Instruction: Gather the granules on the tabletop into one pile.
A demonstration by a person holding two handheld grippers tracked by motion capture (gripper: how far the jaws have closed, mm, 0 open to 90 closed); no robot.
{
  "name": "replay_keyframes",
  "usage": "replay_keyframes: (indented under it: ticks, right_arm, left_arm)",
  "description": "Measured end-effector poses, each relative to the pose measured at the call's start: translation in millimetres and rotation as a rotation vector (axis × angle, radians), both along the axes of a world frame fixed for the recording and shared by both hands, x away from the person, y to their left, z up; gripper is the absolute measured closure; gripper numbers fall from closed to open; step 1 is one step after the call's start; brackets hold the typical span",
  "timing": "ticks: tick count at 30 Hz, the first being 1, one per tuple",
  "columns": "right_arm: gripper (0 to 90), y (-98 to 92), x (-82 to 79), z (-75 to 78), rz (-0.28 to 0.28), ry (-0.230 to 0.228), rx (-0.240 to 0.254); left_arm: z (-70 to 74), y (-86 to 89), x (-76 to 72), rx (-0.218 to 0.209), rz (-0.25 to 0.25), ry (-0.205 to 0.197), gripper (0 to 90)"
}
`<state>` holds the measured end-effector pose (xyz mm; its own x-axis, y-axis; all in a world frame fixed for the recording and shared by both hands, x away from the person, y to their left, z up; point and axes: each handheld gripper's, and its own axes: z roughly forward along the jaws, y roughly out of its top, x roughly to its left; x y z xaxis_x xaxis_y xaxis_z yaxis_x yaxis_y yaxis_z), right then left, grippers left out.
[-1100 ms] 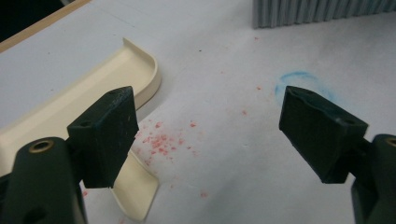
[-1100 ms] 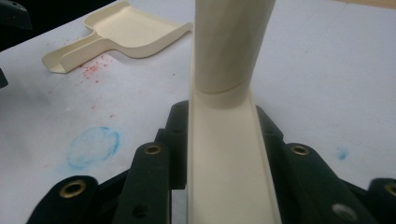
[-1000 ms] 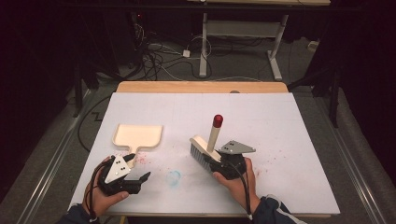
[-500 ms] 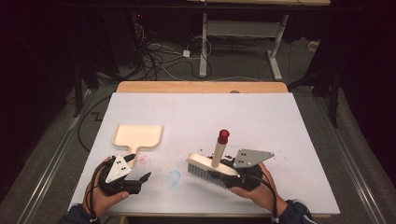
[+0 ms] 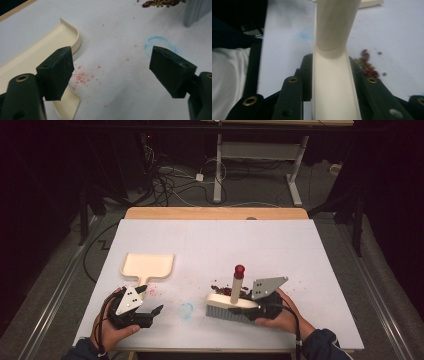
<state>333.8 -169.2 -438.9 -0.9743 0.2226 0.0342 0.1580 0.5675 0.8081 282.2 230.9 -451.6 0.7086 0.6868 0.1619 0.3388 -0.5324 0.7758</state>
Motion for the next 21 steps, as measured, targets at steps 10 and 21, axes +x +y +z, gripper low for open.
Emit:
replay_keyframes:
  ticks: [10,21]
  right_arm:
    - [67.0,-2.7,31.1,2.8,-0.041,-0.022,0.003]
    - [67.0,-32.3,14.6,33.9,-0.217,-0.154,0.112]
  left_arm:
    - [-1.6,-2.1,0.5,0.006,-0.007,0.007,19.2]
    - [0.0,-0.2,-1.4,-0.001,0.0,0.0,19.3]
